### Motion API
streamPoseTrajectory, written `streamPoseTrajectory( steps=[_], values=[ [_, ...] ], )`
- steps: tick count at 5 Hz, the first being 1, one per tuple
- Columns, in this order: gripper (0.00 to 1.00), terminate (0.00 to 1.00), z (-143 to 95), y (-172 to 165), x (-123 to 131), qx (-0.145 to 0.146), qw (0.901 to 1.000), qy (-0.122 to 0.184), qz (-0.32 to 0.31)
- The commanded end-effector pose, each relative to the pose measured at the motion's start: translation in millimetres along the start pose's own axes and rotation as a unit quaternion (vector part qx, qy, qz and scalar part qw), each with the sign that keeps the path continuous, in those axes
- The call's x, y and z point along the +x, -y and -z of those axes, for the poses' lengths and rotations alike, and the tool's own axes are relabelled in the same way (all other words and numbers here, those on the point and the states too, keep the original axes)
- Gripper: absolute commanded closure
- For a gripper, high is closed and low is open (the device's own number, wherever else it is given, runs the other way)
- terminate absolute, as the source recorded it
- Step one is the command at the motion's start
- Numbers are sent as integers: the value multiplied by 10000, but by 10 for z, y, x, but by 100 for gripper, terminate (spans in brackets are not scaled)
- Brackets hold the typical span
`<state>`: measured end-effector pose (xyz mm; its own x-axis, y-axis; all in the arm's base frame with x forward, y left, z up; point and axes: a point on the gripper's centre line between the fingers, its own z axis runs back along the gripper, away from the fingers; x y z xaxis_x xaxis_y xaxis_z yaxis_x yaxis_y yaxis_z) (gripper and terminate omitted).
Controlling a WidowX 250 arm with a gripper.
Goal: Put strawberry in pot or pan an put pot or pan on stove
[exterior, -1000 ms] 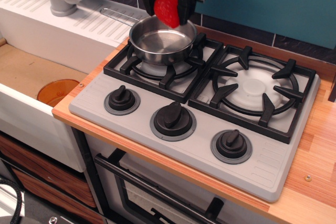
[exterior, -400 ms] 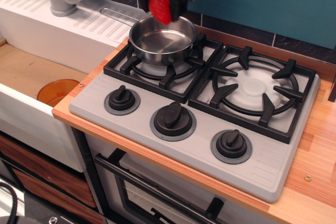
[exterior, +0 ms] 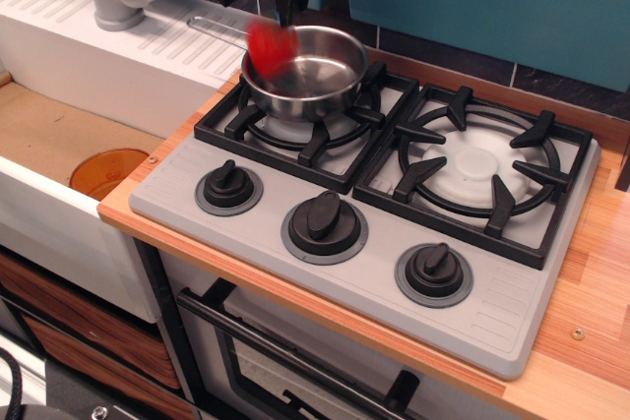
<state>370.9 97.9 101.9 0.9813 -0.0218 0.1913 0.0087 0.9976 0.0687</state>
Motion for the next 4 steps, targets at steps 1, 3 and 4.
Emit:
streamPoseTrajectory(
  steps=[1,3,4],
  values=[
    [0,0,-196,30,2,83,9999,135,-14],
    [0,0,-508,109,-79,252,9994,-181,-117],
    [0,0,-628,190,-89,320,9988,-299,-227]
  ],
)
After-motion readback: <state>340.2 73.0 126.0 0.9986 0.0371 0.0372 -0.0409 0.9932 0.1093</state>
